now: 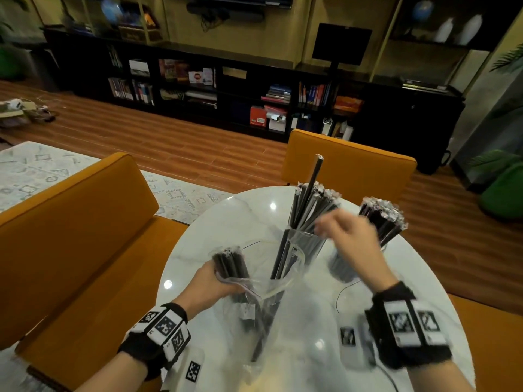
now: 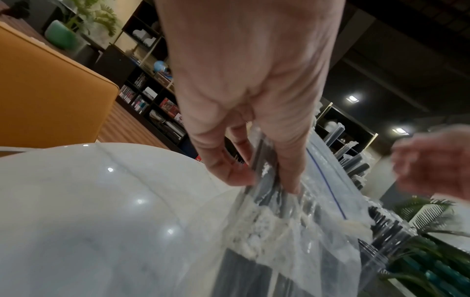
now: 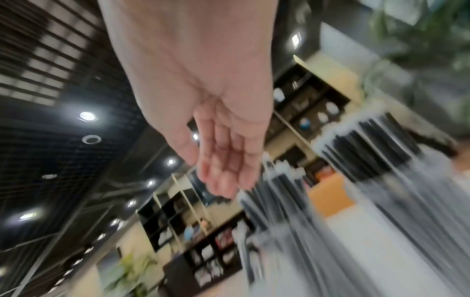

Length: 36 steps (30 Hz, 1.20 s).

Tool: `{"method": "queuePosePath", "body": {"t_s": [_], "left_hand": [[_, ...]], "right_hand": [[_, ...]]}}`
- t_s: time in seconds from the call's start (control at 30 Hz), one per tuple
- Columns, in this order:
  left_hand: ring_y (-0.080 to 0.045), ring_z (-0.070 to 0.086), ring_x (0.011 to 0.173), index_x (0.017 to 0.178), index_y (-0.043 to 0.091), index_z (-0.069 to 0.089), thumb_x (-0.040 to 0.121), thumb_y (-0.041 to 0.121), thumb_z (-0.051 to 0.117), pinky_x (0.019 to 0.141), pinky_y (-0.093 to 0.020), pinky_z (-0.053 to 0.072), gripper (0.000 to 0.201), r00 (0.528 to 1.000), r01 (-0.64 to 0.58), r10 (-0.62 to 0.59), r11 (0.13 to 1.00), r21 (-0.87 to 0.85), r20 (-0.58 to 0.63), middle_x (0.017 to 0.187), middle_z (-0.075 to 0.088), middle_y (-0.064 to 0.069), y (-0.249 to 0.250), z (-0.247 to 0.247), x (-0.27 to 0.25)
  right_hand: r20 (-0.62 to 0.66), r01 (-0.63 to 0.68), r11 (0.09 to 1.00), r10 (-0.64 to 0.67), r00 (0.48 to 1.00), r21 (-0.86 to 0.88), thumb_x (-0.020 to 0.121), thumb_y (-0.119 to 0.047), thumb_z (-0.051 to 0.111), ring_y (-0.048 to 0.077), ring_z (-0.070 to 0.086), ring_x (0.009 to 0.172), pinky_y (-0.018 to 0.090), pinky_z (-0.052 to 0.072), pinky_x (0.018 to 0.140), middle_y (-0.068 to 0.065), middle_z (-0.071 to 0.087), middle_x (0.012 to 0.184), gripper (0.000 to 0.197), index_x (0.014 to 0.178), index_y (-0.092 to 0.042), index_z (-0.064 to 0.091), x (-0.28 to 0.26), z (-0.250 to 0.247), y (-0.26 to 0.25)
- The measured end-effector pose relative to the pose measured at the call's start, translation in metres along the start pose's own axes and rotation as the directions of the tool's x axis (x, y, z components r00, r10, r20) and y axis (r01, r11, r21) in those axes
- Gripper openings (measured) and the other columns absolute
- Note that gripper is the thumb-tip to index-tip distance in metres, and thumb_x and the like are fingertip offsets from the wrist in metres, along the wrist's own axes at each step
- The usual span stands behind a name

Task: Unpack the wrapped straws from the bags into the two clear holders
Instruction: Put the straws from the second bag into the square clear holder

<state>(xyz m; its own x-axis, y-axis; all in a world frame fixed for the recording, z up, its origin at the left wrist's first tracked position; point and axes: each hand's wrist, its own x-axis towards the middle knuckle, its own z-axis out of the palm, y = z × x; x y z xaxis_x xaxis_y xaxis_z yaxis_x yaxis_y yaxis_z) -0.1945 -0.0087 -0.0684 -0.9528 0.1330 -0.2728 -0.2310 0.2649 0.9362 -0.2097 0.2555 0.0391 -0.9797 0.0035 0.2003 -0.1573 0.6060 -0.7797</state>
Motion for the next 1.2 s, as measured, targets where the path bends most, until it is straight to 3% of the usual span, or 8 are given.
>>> {"method": "queuePosePath", "body": {"t_s": [0.1,0.2,0.3,0.5,0.73,0.9,1.03,1.2], "left_hand": [[-0.01,0.07,0.099,0.123,0.006,0.062,0.07,-0.004,0.081,0.084,-0.023,0.057,0.058,0.999,-0.038,0.039,0.998,-0.059,0.013,0.112,0.072,-0.009,0.005,0.001,-0.004],[-0.001,0.071,0.088,0.122,-0.005,0.057,0.07,-0.024,0.07,0.069,-0.012,0.054,0.057,0.993,-0.105,0.11,0.985,-0.135,0.034,0.115,0.067,-0.018,0.012,0.006,-0.009],[0.001,0.069,0.081,0.119,-0.001,0.056,0.069,-0.027,0.068,0.065,-0.011,0.053,0.058,0.99,-0.133,0.138,0.979,-0.155,0.019,0.105,0.067,-0.016,0.009,0.008,-0.008],[-0.018,0.07,0.103,0.115,0.015,0.066,0.066,0.004,0.087,0.086,-0.03,0.058,0.054,0.996,-0.084,0.086,0.995,-0.06,0.033,0.107,0.075,-0.004,-0.002,0.008,-0.001],[-0.02,0.066,0.106,0.123,0.013,0.059,0.077,-0.023,0.064,0.079,-0.021,0.056,0.059,0.987,-0.132,0.142,0.985,-0.116,0.081,0.114,0.069,-0.015,0.008,0.019,0.001],[-0.019,0.067,0.108,0.122,0.011,0.061,0.076,-0.023,0.065,0.085,-0.024,0.056,0.058,0.975,-0.207,0.213,0.974,-0.093,0.067,0.114,0.071,-0.012,0.016,0.022,0.006],[-0.017,0.069,0.104,0.115,0.012,0.064,0.07,-0.012,0.076,0.079,-0.019,0.056,0.052,0.973,-0.231,0.231,0.973,0.01,-0.022,0.105,0.074,-0.003,0.019,0.019,0.007],[-0.014,0.067,0.07,0.105,0.024,0.063,0.077,0.004,0.076,0.056,-0.019,0.055,0.037,0.977,-0.185,0.199,0.969,0.162,-0.076,0.09,0.073,-0.005,0.027,0.011,0.001]], "right_hand": [[0.161,-0.196,0.973,0.214,0.963,-0.122,0.092,-0.033,0.062,0.005,0.051,0.095,0.014,0.042,0.078,-0.004,0.058,0.12,0.037,0.124,-0.015,0.057,-0.035,0.04,0.028],[0.124,-0.372,0.913,0.355,0.927,0.165,0.077,-0.025,0.076,0.012,0.043,0.119,0.036,0.044,0.101,-0.002,0.045,0.134,0.068,0.134,-0.031,0.039,-0.048,0.061,0.049],[0.19,-0.383,0.762,0.335,0.923,0.522,0.078,-0.006,0.068,0.031,0.062,0.113,0.048,0.058,0.086,0.016,0.06,0.128,0.069,0.124,-0.049,0.041,-0.05,0.062,0.052],[0.153,-0.213,0.825,0.156,0.976,0.523,0.084,0.022,0.034,0.032,0.07,0.094,0.034,0.06,0.071,0.017,0.06,0.123,0.076,0.119,-0.041,0.057,-0.054,0.057,0.043],[0.488,-0.427,0.847,0.24,0.839,0.316,0.067,-0.014,0.056,0.022,0.058,0.102,0.037,0.05,0.091,0.011,0.053,0.118,0.084,0.144,-0.039,0.035,-0.043,0.055,0.048],[0.65,-0.388,0.909,0.205,0.732,0.15,0.063,-0.041,0.079,0.017,0.057,0.107,0.029,0.045,0.083,-0.001,0.057,0.124,0.07,0.124,-0.047,0.045,-0.038,0.051,0.043],[0.605,-0.322,0.933,0.166,0.779,0.159,0.063,-0.042,0.085,0.013,0.05,0.121,0.038,0.037,0.108,-0.009,0.057,0.13,0.074,0.128,-0.035,0.05,-0.037,0.056,0.04],[0.535,-0.259,0.965,0.202,0.821,0.034,0.05,-0.066,0.075,0.025,0.023,0.138,0.052,0.023,0.115,0.004,0.027,0.147,0.09,0.133,-0.052,0.043,-0.038,0.052,0.039]]}}
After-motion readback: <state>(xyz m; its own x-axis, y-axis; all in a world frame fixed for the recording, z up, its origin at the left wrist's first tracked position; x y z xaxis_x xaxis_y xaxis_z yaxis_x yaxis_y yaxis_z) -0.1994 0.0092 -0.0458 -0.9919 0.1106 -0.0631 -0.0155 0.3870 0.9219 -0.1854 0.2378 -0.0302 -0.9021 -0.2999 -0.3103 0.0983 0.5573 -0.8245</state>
